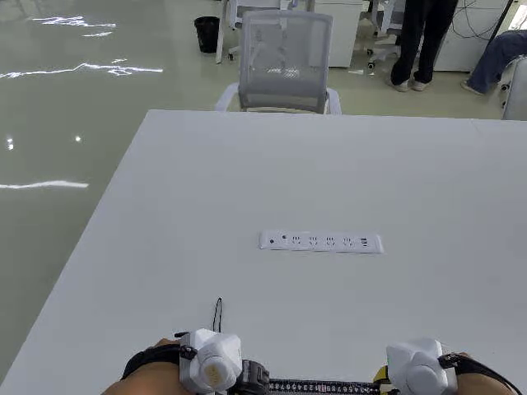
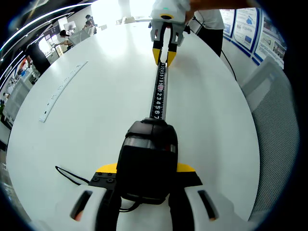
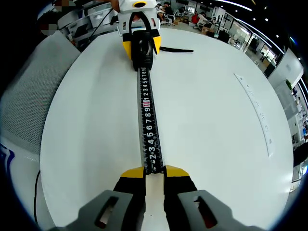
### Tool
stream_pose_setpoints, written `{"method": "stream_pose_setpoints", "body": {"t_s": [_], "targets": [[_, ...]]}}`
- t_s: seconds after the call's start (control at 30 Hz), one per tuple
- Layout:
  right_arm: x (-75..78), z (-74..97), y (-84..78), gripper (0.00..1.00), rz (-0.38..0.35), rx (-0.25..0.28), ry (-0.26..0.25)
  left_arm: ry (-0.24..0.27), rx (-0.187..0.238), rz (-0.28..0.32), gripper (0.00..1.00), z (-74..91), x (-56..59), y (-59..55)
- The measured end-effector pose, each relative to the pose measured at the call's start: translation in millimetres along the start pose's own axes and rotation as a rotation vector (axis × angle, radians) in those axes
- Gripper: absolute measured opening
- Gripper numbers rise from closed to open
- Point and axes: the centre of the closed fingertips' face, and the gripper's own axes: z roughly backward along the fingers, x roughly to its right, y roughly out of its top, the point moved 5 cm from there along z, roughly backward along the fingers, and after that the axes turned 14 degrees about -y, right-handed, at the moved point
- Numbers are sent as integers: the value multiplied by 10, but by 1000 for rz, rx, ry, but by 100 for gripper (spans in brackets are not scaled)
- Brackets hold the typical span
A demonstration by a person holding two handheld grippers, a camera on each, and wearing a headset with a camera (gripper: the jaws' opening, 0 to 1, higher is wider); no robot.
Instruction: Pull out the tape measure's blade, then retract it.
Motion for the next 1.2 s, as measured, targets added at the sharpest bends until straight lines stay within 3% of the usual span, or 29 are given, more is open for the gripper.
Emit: {"method": "stream_pose_setpoints", "body": {"t_s": [1.2], "targets": [[53,102,-196,10,-17,-19,-8,-1,2,-1,34,-12,-8,2]]}}
